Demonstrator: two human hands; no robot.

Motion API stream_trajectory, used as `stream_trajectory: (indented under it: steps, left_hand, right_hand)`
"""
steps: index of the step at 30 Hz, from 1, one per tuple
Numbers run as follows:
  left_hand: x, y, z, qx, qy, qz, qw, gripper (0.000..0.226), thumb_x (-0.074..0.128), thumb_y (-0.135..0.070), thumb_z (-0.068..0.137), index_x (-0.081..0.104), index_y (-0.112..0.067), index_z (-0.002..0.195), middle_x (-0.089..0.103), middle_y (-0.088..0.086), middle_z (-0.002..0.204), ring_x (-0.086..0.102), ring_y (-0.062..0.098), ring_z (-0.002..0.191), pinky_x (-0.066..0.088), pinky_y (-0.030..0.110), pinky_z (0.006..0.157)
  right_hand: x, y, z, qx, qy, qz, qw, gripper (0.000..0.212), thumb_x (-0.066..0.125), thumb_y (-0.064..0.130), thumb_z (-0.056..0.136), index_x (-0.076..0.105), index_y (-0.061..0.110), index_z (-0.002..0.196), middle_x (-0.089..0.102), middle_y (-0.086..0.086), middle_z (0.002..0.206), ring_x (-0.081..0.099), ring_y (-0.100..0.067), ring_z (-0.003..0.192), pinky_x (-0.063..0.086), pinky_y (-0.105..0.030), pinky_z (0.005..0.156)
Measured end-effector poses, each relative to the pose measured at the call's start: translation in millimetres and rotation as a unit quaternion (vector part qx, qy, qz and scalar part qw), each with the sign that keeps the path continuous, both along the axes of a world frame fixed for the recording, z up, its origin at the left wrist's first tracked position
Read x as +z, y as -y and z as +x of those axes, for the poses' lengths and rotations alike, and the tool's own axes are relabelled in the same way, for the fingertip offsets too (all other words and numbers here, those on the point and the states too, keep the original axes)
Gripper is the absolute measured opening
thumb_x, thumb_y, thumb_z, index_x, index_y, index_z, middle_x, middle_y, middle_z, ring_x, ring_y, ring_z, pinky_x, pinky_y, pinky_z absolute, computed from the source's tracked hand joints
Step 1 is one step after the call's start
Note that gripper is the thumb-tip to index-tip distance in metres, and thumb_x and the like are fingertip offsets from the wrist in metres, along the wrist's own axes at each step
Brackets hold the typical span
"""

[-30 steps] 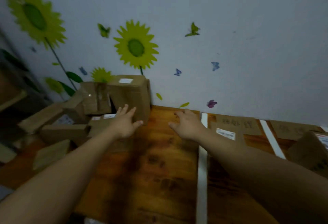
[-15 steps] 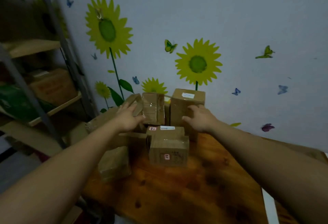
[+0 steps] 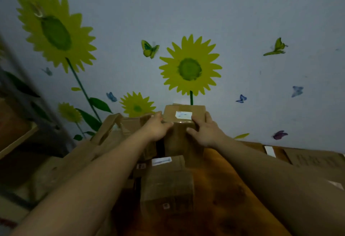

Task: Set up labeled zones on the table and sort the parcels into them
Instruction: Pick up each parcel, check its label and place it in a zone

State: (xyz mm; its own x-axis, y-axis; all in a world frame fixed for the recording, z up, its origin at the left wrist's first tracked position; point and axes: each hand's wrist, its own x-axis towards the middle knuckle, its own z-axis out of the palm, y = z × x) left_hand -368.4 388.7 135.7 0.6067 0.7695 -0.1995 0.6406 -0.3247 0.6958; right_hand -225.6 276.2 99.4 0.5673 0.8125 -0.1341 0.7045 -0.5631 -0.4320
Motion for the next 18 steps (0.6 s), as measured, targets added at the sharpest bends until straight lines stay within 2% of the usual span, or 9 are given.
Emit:
stream_trajectory:
  steps: [2, 5, 6, 8, 9, 10, 12, 15, 18]
  left_hand:
    - [-9.0, -4.5, 17.7, 0.013, 0.012, -0.018, 1.000, 0.077, 0.051, -0.035, 0.095, 0.004, -0.013, 0.152, 0.030, 0.009, 0.153, 0.034, 0.026, 0.137, 0.029, 0.027, 0.106]
    - [-19.9, -8.9, 37.5, 0.004, 0.005, -0.043, 0.999, 0.084, 0.048, -0.048, 0.094, -0.010, -0.025, 0.151, 0.025, 0.010, 0.155, 0.036, 0.032, 0.135, 0.035, 0.034, 0.104]
    - [-21.0, -8.3, 41.2, -0.007, -0.006, -0.051, 0.999, 0.086, 0.048, -0.051, 0.092, -0.014, -0.032, 0.149, 0.025, 0.011, 0.155, 0.041, 0.036, 0.131, 0.043, 0.039, 0.098]
    - [-19.9, -6.9, 43.3, -0.024, -0.022, -0.080, 0.996, 0.089, 0.053, -0.050, 0.089, -0.016, -0.044, 0.145, 0.028, 0.008, 0.151, 0.050, 0.037, 0.116, 0.057, 0.044, 0.075]
    - [-17.5, -5.2, 41.4, -0.027, -0.022, -0.104, 0.994, 0.090, 0.057, -0.046, 0.088, -0.013, -0.046, 0.145, 0.029, 0.006, 0.148, 0.052, 0.034, 0.109, 0.059, 0.044, 0.067]
    - [-16.3, -4.5, 38.4, -0.029, -0.016, -0.132, 0.991, 0.091, 0.061, -0.040, 0.087, -0.009, -0.048, 0.145, 0.030, 0.005, 0.145, 0.053, 0.033, 0.105, 0.059, 0.044, 0.064]
    - [-15.8, -2.1, 30.0, -0.041, -0.003, -0.174, 0.984, 0.087, 0.064, -0.029, 0.086, 0.004, -0.048, 0.146, 0.037, 0.005, 0.138, 0.055, 0.032, 0.102, 0.058, 0.048, 0.068]
    - [-13.8, 10.1, 14.2, -0.044, 0.042, -0.197, 0.979, 0.058, 0.058, -0.031, 0.090, 0.025, -0.041, 0.137, 0.050, 0.004, 0.116, 0.058, 0.029, 0.093, 0.056, 0.051, 0.068]
    - [-7.8, 26.7, -2.8, -0.016, 0.112, -0.240, 0.964, 0.040, 0.045, -0.050, 0.094, 0.036, -0.031, 0.128, 0.052, 0.005, 0.110, 0.057, 0.026, 0.087, 0.051, 0.039, 0.058]
  right_hand:
    - [-5.0, -0.3, 4.2, -0.022, -0.006, 0.014, 1.000, 0.059, 0.039, 0.061, 0.094, 0.035, 0.030, 0.145, 0.004, -0.013, 0.161, 0.032, -0.038, 0.137, 0.032, -0.046, 0.112]
    - [-1.0, 1.9, 10.5, -0.080, -0.006, 0.057, 0.995, 0.041, 0.042, 0.054, 0.096, 0.048, 0.021, 0.118, 0.037, -0.015, 0.141, 0.050, -0.032, 0.116, 0.044, -0.045, 0.098]
    - [0.9, 4.2, 13.4, -0.103, -0.012, 0.068, 0.992, 0.038, 0.046, 0.051, 0.095, 0.048, 0.019, 0.114, 0.044, -0.014, 0.133, 0.052, -0.031, 0.111, 0.045, -0.043, 0.095]
    - [4.4, 11.1, 18.3, -0.145, -0.054, 0.084, 0.984, 0.048, 0.058, 0.046, 0.092, 0.043, 0.017, 0.127, 0.049, -0.014, 0.130, 0.054, -0.031, 0.111, 0.047, -0.041, 0.093]
    - [5.9, 15.8, 19.9, -0.162, -0.099, 0.089, 0.978, 0.065, 0.065, 0.042, 0.088, 0.033, 0.017, 0.140, 0.048, -0.015, 0.135, 0.053, -0.032, 0.115, 0.046, -0.040, 0.094]
    - [8.0, 21.1, 19.3, -0.174, -0.156, 0.095, 0.968, 0.086, 0.070, 0.038, 0.085, 0.017, 0.019, 0.150, 0.044, -0.016, 0.141, 0.051, -0.034, 0.120, 0.046, -0.040, 0.096]
    - [11.9, 32.0, 10.8, -0.181, -0.239, 0.091, 0.950, 0.109, 0.076, 0.031, 0.081, -0.005, 0.021, 0.154, 0.037, -0.016, 0.149, 0.047, -0.035, 0.125, 0.045, -0.039, 0.099]
    - [12.7, 45.9, -7.0, -0.182, -0.238, 0.097, 0.949, 0.103, 0.076, 0.028, 0.081, 0.004, 0.023, 0.153, 0.040, -0.015, 0.144, 0.049, -0.033, 0.118, 0.048, -0.041, 0.094]
    - [20.8, 60.0, -28.0, -0.188, -0.240, 0.170, 0.937, 0.083, 0.072, 0.028, 0.083, 0.019, 0.026, 0.146, 0.046, -0.010, 0.129, 0.053, -0.029, 0.109, 0.051, -0.046, 0.092]
